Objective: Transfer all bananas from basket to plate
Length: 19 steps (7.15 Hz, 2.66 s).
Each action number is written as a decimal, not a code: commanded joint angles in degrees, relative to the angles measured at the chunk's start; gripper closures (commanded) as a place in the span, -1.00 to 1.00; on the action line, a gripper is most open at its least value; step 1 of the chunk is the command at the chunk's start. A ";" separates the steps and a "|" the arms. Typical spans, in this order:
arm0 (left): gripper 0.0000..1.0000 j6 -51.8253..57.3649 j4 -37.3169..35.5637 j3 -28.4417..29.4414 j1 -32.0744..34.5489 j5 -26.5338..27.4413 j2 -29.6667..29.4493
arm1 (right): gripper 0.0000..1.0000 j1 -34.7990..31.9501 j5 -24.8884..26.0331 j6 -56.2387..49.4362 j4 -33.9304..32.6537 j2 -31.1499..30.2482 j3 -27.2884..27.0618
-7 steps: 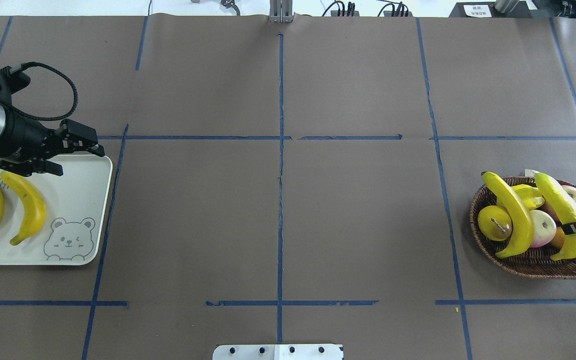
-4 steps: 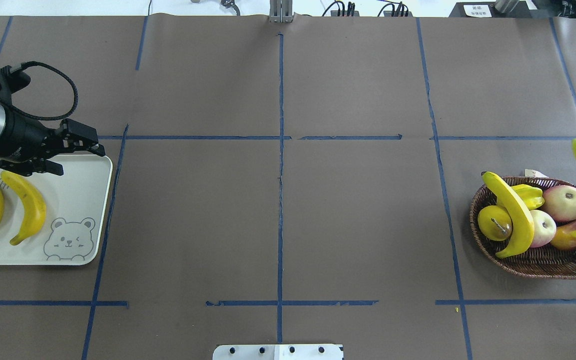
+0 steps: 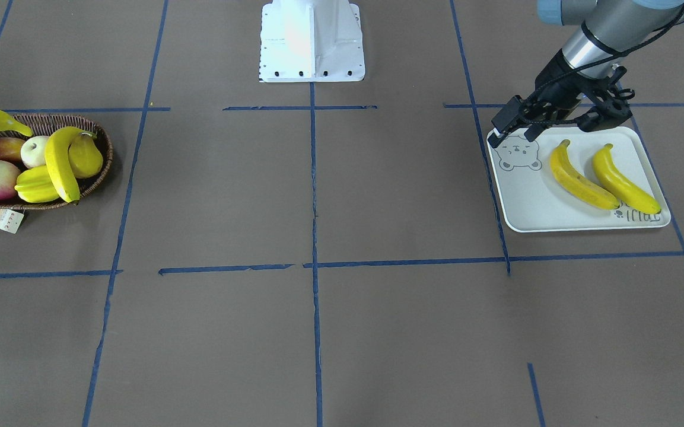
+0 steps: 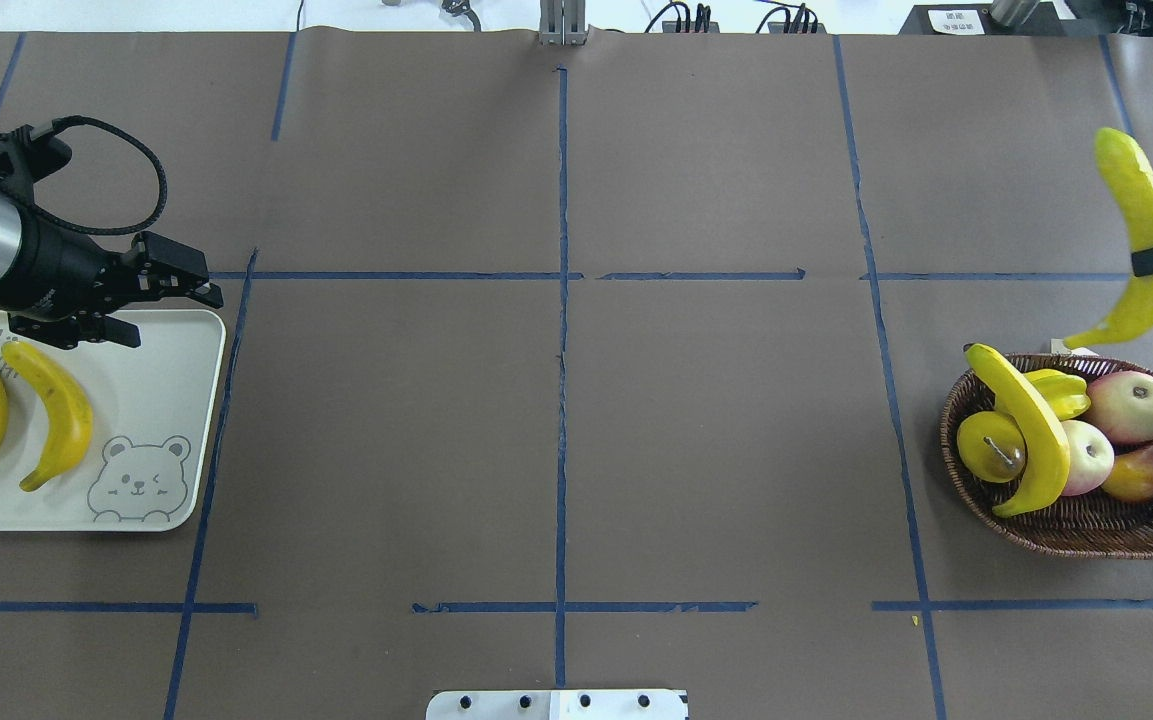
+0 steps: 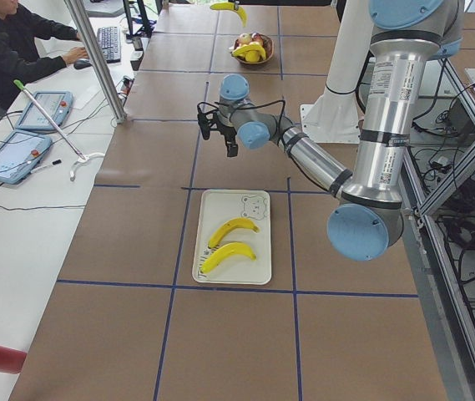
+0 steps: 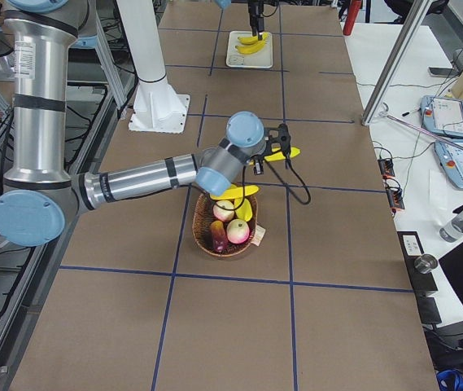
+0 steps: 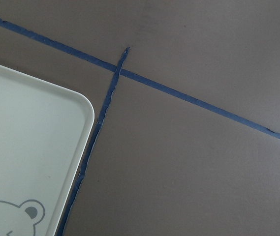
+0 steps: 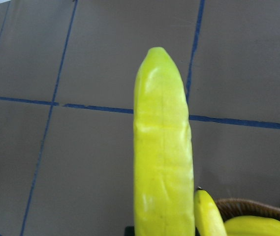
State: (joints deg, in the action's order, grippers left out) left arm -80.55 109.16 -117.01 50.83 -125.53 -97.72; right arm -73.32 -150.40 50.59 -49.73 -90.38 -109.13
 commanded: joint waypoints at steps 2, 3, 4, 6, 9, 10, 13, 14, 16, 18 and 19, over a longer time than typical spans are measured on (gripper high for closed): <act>-0.99 -2.51 2.79 2.30 -0.91 -0.06 -3.17 | 0.98 23.94 21.74 25.21 -2.56 17.74 -0.29; -0.99 -3.21 7.86 3.70 -1.00 -0.15 -3.61 | 0.97 29.32 26.26 25.52 -6.92 22.57 -0.47; -0.99 -7.04 14.26 6.41 -1.08 -0.15 -5.01 | 0.97 35.29 32.22 25.61 -11.31 27.49 -0.64; -0.99 -14.17 29.72 13.35 -1.43 -0.24 -8.01 | 0.96 46.91 47.06 25.70 -14.17 30.96 -1.17; -0.99 -23.93 38.41 14.70 -6.33 0.02 -13.79 | 0.96 49.33 48.36 25.79 -14.43 33.60 -0.82; -0.99 -25.70 38.32 15.40 -8.62 0.29 -16.77 | 0.96 49.33 48.36 25.79 -14.52 34.13 -0.82; -0.99 -25.89 38.41 16.54 -10.66 0.55 -19.51 | 0.96 49.68 48.28 25.70 -14.26 34.39 -0.73; -0.99 -25.89 38.32 17.33 -12.67 3.95 -20.92 | 0.96 50.03 48.28 25.70 -14.08 34.31 -0.73; -0.98 -25.89 38.32 17.69 -15.14 6.00 -21.02 | 0.96 50.03 48.28 25.70 -13.82 34.31 -0.73; 0.35 -25.54 38.41 17.78 -15.32 5.91 -20.76 | 0.96 50.03 48.28 25.70 -13.82 34.31 -0.73; 0.99 -25.19 38.41 17.87 -15.41 5.91 -20.67 | 0.91 50.03 48.19 25.62 -13.82 34.22 -0.73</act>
State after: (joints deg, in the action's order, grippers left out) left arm -106.11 147.54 -99.25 35.55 -119.63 -118.51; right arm -23.30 -102.15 76.27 -63.55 -56.10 -109.89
